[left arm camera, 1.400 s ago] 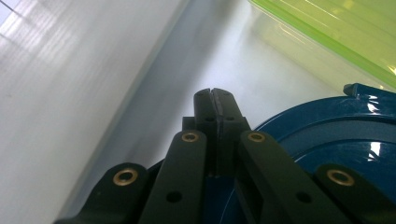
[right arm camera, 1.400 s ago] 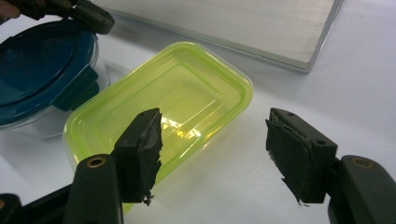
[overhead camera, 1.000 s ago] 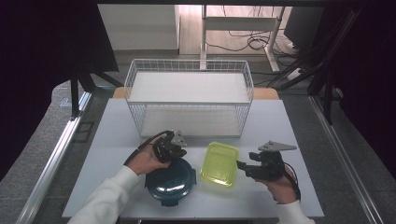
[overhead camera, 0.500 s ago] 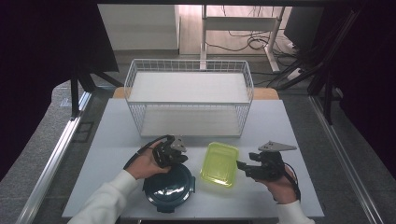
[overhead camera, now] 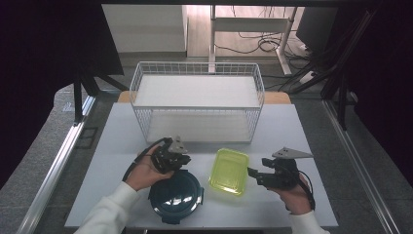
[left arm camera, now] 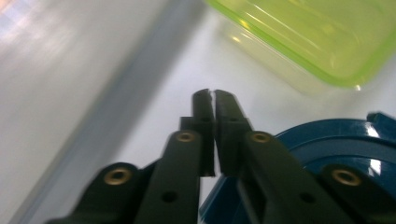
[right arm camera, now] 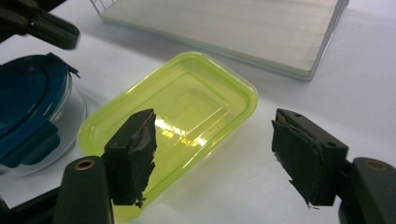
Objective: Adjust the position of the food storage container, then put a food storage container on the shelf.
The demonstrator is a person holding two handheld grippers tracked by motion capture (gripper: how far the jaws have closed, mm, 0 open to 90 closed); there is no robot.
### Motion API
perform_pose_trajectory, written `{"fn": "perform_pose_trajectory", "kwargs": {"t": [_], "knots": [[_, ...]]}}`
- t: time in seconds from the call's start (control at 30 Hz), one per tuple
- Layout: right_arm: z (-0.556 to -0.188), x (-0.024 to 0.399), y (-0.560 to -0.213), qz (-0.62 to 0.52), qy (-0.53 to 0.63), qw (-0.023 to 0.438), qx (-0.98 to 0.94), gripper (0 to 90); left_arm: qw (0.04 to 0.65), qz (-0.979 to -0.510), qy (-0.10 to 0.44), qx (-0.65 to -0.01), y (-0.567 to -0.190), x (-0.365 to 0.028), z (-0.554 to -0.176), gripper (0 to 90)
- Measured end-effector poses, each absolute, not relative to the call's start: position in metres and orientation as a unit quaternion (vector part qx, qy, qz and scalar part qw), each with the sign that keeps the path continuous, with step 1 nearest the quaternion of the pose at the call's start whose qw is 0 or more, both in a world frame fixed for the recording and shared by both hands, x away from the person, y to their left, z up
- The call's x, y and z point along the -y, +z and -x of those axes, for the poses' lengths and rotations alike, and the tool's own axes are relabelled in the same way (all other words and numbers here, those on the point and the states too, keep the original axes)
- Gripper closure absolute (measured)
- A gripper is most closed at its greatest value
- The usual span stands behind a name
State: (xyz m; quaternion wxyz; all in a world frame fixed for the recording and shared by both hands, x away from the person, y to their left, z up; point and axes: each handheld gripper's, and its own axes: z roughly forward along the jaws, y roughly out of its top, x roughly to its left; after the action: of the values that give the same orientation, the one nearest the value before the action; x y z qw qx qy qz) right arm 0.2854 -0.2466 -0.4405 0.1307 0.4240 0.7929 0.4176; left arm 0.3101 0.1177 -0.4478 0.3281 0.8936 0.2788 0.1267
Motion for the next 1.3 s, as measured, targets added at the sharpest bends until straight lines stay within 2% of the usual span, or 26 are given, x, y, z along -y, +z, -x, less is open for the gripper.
{"fn": "perform_pose_trajectory", "kwargs": {"t": [0.1,0.13,0.17,0.2,0.3,0.33,0.4,0.67,1.3], "knots": [[-0.285,0.248,-0.44,-0.423,0.421,0.131,-0.791,29.4,0.334,-0.885,0.124,-0.298,-0.441,-0.126,-0.304,72.2],[-0.285,0.248,-0.44,-0.422,0.422,0.13,-0.792,29.3,0.336,-0.879,0.13,-0.312,-0.439,-0.13,-0.299,72.2],[-0.285,0.249,-0.439,-0.421,0.422,0.13,-0.792,29.2,0.335,-0.876,0.13,-0.322,-0.438,-0.132,-0.296,64.4],[-0.287,0.248,-0.439,-0.421,0.425,0.129,-0.791,28.6,0.323,-0.868,0.137,-0.352,-0.436,-0.138,-0.289,46.8],[-0.289,0.244,-0.437,-0.417,0.429,0.129,-0.791,26.3,0.323,-0.853,0.133,-0.389,-0.436,-0.146,-0.283,32.0],[-0.29,0.243,-0.436,-0.417,0.431,0.128,-0.79,25.7,0.323,-0.842,0.114,-0.417,-0.437,-0.152,-0.276,29.9],[-0.291,0.238,-0.435,-0.413,0.434,0.13,-0.79,23.9,0.327,-0.83,0.11,-0.439,-0.438,-0.157,-0.268,25.0],[-0.284,0.231,-0.431,-0.398,0.445,0.129,-0.791,21.4,0.363,-0.787,0.096,-0.489,-0.443,-0.184,-0.244,10.9],[-0.279,0.235,-0.433,-0.409,0.448,0.13,-0.784,20.4,0.405,-0.763,0.095,-0.494,-0.445,-0.196,-0.245,9.4]]}}
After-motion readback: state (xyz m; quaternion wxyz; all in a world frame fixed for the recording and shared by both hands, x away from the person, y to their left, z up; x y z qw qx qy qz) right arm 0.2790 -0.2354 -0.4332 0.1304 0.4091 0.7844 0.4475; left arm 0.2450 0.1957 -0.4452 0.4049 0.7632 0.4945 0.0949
